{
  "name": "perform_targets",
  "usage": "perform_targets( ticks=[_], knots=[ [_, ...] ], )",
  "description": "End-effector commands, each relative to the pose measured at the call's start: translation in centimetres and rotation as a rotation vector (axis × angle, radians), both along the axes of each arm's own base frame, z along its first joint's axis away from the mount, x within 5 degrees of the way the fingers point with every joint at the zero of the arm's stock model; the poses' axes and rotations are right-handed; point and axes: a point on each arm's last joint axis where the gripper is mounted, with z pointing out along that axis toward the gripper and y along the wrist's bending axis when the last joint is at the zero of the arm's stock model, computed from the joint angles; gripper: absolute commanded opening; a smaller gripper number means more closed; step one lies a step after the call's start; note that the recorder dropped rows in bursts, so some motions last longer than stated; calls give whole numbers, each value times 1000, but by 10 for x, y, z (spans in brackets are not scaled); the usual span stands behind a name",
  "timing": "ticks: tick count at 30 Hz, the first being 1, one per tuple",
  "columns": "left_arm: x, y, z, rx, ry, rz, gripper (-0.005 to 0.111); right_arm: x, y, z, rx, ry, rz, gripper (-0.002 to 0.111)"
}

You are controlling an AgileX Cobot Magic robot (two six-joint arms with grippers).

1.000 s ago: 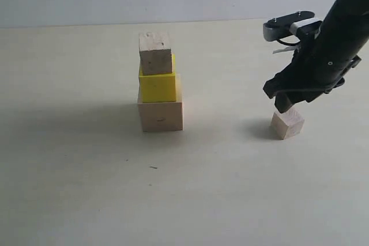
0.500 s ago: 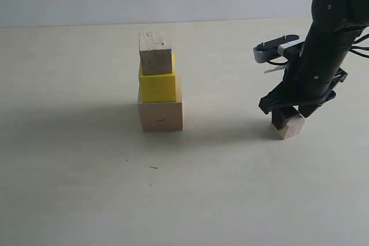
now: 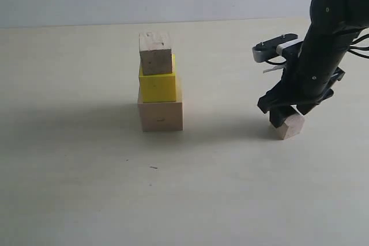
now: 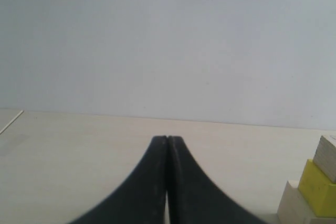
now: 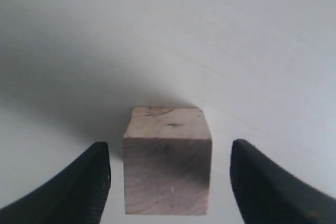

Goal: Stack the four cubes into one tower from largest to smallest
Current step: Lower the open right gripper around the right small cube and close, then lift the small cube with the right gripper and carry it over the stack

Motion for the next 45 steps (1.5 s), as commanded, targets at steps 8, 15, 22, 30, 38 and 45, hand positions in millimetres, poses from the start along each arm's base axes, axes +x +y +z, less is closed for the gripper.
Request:
perform_targets(
  ticks=[8,15,22,30,38,45],
  knots=[
    [-1,-1,0,-6,-15,-12,0,8,0,-15,-14,34,8,63],
    [-1,-1,0,-10,-15,-15,0,9,0,-18,-10,36,-3,59],
    [-1,-1,0,-10,-15,-15,0,9,0,-18,-13,35,-1,33],
    [-1,-1,0,-8,-15,-26,0,7,-4,9,-40,-29,43,0],
    [-1,-2,0,12,-10,-68,0,15,-33,95,4,-456,38,0],
    [-1,-2,0,12,-10,-68,0,18,-54,150,133,-802,56,0]
  ],
)
